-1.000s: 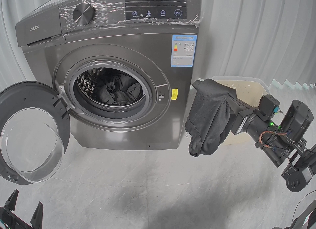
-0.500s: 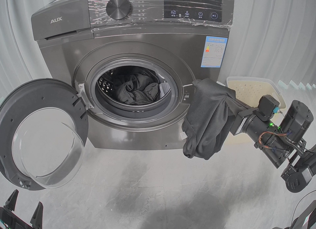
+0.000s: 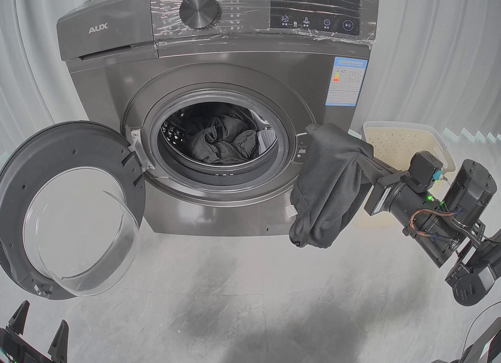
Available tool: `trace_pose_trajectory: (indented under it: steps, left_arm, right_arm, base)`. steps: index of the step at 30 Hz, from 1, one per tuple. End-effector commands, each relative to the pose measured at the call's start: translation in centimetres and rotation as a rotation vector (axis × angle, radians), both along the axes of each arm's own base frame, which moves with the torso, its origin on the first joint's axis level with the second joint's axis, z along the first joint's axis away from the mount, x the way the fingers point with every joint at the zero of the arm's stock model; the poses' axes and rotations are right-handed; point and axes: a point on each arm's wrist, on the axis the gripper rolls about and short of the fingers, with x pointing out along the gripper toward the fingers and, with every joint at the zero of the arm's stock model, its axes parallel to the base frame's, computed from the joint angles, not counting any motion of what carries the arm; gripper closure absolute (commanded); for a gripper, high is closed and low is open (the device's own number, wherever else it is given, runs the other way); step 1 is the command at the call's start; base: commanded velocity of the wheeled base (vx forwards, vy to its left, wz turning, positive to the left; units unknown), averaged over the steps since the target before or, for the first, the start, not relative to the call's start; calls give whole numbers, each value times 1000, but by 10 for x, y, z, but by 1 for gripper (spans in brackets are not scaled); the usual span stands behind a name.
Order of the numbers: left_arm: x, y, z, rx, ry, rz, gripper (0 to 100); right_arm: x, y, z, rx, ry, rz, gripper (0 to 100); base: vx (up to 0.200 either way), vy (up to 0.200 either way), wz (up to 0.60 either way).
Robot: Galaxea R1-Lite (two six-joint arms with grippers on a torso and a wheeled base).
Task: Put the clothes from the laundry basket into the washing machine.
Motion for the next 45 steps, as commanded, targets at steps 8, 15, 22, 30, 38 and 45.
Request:
trace_pose_trajectory:
  steps: [8, 15, 22, 30, 38, 45]
  left_arm:
    - [0, 0, -4, 0, -3, -2, 0]
    - [0, 0, -4, 0, -3, 0, 0]
    - [0, 0, -5, 12, -1, -2, 0]
    - [0, 0, -5, 41, -1, -2, 0]
    - [0, 0, -5, 41, -1, -3, 0]
    - [0, 0, -5, 47, -2, -16, 0]
  right_arm:
    - [0, 0, -2, -5, 7, 3, 100]
    - [0, 0, -2, -4, 5, 3, 100]
    - [-7, 11, -2, -3, 5, 46, 100]
    - [-5, 25, -2, -7, 8, 81, 100]
    - [-4, 38, -2, 1, 0, 112, 100]
    - [1, 55, -1, 17, -13, 140, 100]
  base:
    - [0, 100, 0]
    - [0, 200, 0]
    - [0, 114, 0]
    - [0, 0, 0]
    - [0, 0, 0]
    - [0, 0, 0]
